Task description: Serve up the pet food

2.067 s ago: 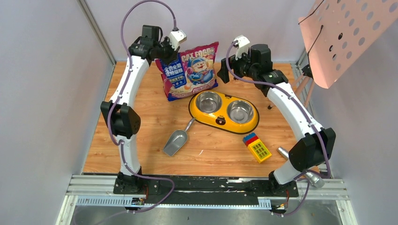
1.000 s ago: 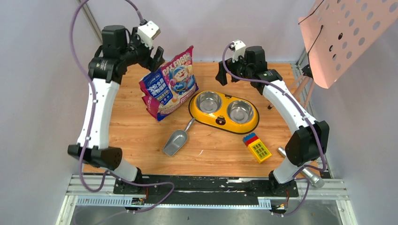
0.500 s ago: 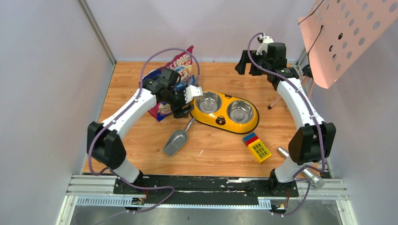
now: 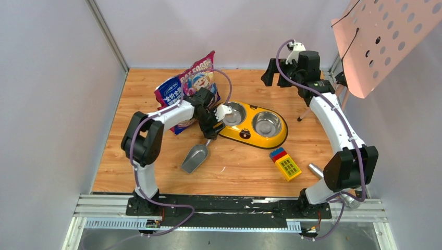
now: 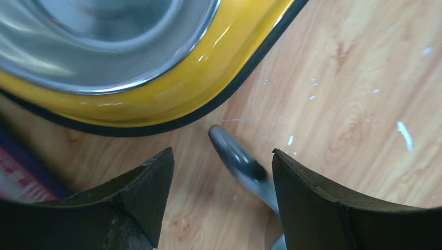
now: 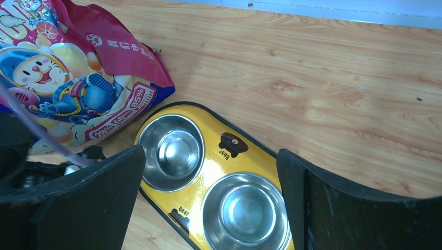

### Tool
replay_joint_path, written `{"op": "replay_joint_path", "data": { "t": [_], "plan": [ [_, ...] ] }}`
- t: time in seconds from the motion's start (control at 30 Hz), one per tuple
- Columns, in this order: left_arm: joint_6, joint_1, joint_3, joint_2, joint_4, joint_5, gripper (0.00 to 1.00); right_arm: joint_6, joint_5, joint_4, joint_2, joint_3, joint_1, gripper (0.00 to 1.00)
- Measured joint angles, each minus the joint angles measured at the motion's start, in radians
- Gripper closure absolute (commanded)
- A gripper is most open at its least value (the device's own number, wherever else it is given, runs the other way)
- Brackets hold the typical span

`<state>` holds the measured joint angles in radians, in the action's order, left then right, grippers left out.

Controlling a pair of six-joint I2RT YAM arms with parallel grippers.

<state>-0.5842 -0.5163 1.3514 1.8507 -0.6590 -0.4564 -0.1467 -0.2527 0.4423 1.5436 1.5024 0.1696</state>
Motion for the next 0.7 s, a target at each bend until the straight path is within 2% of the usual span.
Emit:
{"op": "replay_joint_path", "data": {
  "t": [0.17, 0.3, 0.33, 0.4, 0.57, 0.7],
  "plan": [
    [0.047, -0.028, 0.000, 0.098, 0.004, 0.104, 0.45, 0.010, 0.012, 0.000, -0.001, 0.000, 0.000, 0.01],
    [0.048, -0.032, 0.000, 0.097, -0.022, 0.133, 0.66, 0.012, 0.015, -0.003, 0.000, 0.000, 0.000, 0.01],
    [0.041, -0.030, 0.000, 0.096, -0.043, 0.133, 0.73, 0.012, 0.014, -0.003, 0.001, 0.000, 0.000, 0.01],
    [0.021, -0.022, -0.002, 0.090, -0.086, 0.127, 0.82, 0.013, 0.014, -0.007, 0.008, 0.003, 0.000, 0.01],
    [-0.101, 0.045, -0.071, 0.010, -0.196, 0.114, 0.88, 0.013, 0.013, -0.014, 0.058, 0.027, 0.000, 0.01],
    [-0.205, 0.137, -0.178, -0.121, -0.264, 0.130, 0.91, 0.013, 0.007, -0.013, 0.096, 0.046, 0.000, 0.01]
  ]
}}
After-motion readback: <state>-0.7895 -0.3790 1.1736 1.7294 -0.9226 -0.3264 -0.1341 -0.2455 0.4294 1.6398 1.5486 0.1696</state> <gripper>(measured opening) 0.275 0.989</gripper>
